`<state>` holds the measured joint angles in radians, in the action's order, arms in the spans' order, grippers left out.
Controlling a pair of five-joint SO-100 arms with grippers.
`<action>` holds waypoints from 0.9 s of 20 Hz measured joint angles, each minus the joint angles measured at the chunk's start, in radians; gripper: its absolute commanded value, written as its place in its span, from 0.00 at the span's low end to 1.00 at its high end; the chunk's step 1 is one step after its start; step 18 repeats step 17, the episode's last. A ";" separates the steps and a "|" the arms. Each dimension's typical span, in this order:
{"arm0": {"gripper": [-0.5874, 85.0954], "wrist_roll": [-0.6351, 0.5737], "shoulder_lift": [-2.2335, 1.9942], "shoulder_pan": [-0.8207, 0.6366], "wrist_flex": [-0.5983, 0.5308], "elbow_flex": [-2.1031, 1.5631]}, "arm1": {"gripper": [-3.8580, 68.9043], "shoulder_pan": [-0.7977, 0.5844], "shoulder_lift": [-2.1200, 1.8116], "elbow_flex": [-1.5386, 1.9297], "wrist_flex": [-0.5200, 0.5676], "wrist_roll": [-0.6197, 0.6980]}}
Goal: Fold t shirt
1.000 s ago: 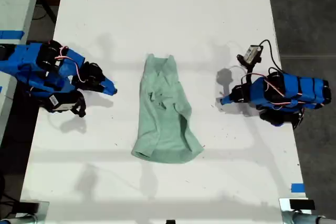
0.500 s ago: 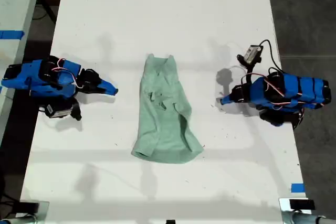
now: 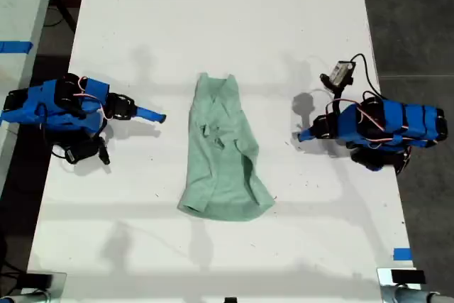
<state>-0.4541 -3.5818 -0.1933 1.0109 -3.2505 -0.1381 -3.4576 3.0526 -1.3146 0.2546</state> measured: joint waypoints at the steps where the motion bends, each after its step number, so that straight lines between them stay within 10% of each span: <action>1: 0.15 -0.018 0.000 -0.002 0.000 0.000 | 0.06 0.000 0.000 0.000 0.000 0.000; 18: 0.15 -0.029 0.000 -0.002 0.000 0.000 | 0.06 -0.003 0.000 0.000 0.000 0.000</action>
